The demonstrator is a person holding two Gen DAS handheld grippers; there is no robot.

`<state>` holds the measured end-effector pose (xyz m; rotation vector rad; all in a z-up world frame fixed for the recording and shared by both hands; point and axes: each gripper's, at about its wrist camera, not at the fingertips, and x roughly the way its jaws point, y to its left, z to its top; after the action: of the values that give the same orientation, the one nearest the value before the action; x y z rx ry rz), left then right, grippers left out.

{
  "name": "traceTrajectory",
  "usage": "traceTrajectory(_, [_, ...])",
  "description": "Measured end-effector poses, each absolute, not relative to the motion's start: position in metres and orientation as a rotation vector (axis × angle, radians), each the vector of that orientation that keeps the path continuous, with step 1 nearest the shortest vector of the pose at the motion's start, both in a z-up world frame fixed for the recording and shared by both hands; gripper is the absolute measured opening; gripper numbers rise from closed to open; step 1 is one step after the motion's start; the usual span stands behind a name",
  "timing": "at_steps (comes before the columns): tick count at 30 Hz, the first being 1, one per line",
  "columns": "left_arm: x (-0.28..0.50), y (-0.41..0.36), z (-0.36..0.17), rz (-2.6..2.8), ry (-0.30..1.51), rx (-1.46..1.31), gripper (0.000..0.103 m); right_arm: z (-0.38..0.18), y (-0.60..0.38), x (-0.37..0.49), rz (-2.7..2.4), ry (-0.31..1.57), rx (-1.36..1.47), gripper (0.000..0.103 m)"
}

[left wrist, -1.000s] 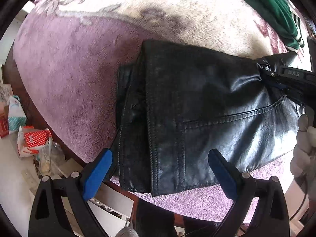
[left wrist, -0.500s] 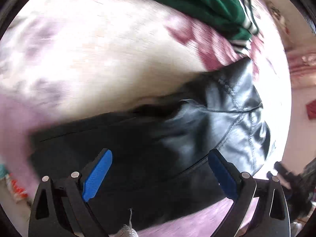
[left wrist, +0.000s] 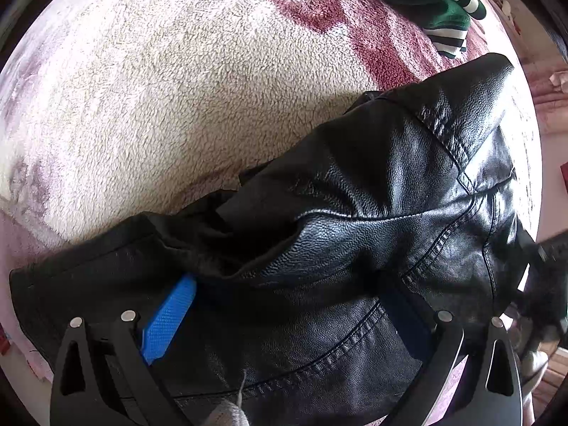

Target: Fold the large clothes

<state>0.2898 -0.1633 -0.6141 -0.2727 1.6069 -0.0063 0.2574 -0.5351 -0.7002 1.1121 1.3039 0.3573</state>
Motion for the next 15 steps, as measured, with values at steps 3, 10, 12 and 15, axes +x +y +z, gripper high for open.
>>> traceTrajectory(3, [0.3,-0.163,-0.621,-0.006,1.609,-0.283,0.103,-0.713,-0.525,0.27,0.359,1.281,1.171,0.087])
traceTrajectory(10, [0.309,-0.151,-0.626,-0.014,1.617,-0.31,0.103,-0.682,-0.514,0.272,0.443,1.164,1.285,0.027])
traceTrajectory(12, [0.308,-0.151,-0.626,-0.017,1.614,-0.312,0.103,-0.681,-0.511,0.278,0.435,1.191,1.211,0.03])
traceTrajectory(15, [0.307,-0.15,-0.629,-0.019,1.615,-0.303,0.103,-0.713,-0.512,0.291,0.378,1.335,1.161,0.066])
